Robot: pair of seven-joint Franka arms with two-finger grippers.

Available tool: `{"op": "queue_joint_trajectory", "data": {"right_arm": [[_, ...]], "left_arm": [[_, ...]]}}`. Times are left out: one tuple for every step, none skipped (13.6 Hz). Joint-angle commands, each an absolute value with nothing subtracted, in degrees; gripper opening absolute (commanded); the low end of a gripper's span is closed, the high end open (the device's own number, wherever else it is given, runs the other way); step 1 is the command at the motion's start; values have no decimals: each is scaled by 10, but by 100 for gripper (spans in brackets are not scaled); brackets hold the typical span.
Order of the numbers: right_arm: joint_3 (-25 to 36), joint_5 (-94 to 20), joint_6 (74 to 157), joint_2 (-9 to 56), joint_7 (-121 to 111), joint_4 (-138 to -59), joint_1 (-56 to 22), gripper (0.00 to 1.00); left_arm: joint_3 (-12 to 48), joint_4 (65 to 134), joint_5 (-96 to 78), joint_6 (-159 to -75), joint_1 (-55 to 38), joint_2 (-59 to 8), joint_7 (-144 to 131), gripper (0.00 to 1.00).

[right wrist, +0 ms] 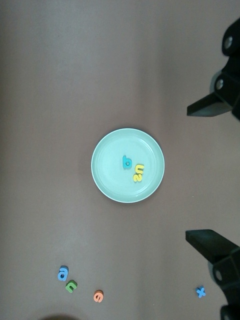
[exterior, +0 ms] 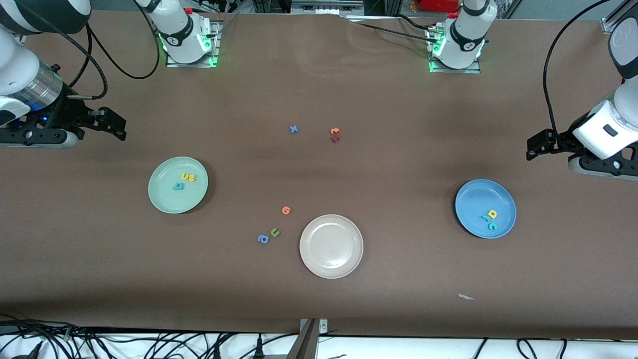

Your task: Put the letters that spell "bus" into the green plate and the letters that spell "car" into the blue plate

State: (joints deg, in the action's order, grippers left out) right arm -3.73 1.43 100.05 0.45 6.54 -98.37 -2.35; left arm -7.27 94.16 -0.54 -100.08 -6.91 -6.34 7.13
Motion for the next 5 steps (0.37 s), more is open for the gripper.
{"op": "queue_joint_trajectory", "data": {"right_arm": [[-36, 17, 1005, 4, 59, -987, -25, 100], [-36, 18, 1005, 4, 59, -987, -25, 100], [-36, 18, 1005, 4, 58, -987, -25, 100], [-36, 18, 1005, 4, 58, -987, -25, 100], [-36, 18, 1005, 4, 57, -987, -25, 100]], "left_arm": [[-78, 937, -19, -1007, -74, -58, 69, 100], [-78, 936, -18, -1007, -73, -58, 69, 100], [-78, 935, -16, -1007, -73, -58, 71, 100], [-78, 935, -17, -1007, -69, -58, 75, 100], [-79, 935, -18, -1007, -69, -58, 76, 100]]}}
